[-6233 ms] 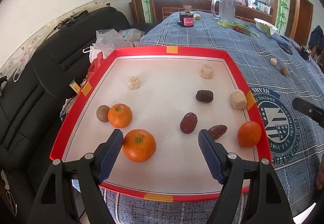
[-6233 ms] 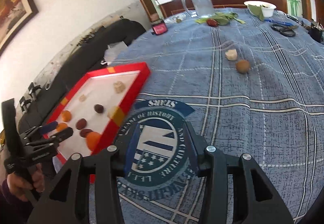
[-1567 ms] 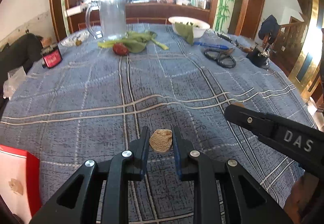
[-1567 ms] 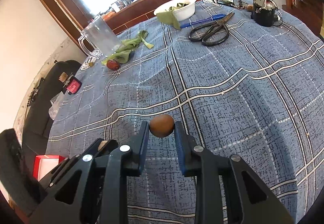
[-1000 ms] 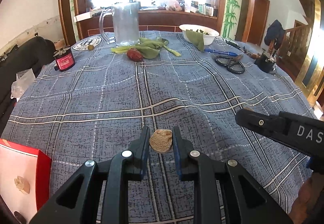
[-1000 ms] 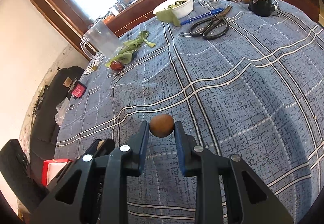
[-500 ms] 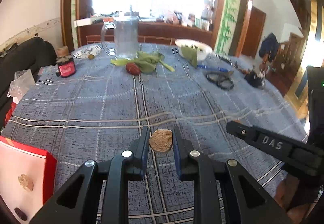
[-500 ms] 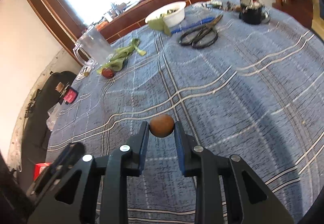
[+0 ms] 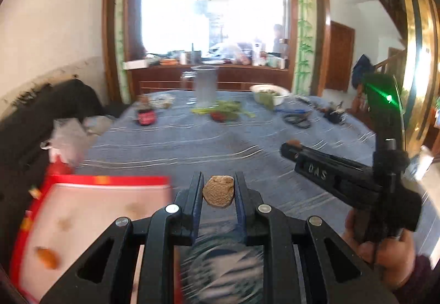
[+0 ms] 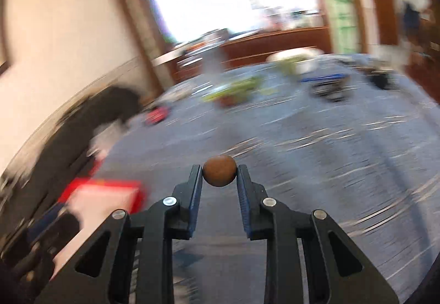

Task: Organize fruits
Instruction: 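Carry the kiwi and cake chunk into the tray and open both grippers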

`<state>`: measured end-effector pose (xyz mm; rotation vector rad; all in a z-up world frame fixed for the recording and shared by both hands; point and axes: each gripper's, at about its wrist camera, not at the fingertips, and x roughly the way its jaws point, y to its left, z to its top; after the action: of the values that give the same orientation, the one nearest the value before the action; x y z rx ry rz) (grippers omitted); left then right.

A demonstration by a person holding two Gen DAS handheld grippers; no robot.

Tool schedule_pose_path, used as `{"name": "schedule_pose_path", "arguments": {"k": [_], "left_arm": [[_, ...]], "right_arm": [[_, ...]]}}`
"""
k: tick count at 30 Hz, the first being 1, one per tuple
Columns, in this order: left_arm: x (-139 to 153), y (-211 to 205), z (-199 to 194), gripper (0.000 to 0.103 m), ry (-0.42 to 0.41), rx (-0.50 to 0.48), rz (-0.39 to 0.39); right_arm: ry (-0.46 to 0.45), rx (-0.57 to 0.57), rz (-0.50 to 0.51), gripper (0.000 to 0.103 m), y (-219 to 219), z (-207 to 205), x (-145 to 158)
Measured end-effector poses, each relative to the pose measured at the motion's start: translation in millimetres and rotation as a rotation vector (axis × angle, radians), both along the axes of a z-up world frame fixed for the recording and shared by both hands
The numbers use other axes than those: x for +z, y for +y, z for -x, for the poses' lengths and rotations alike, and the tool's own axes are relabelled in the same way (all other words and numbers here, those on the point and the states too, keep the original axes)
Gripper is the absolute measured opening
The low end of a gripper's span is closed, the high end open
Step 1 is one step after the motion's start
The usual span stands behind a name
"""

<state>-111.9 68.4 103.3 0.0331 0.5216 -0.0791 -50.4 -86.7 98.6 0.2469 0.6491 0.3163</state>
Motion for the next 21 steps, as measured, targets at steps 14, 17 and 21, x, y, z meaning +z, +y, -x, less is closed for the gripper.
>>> {"name": "schedule_pose_path", "arguments": {"k": [14,17,21], "left_arm": [[-20.0,159.1,7.4,0.021,0.119,0.344,-0.051],[-29.0,162.9,-5.1,0.021,0.167,0.326,-0.057],[-42.1,165.1,-17.5,0.021,0.232,0.311,-0.058]], "right_arm": [[0.152,0.448,0.083,0.028,161.4,9.8,-18.9],[0.177,0.45,0.109,0.028,173.0,1.1,-27.5],[0.23,0.463,0.12,0.028,184.0,-10.4,-42.5]]}}
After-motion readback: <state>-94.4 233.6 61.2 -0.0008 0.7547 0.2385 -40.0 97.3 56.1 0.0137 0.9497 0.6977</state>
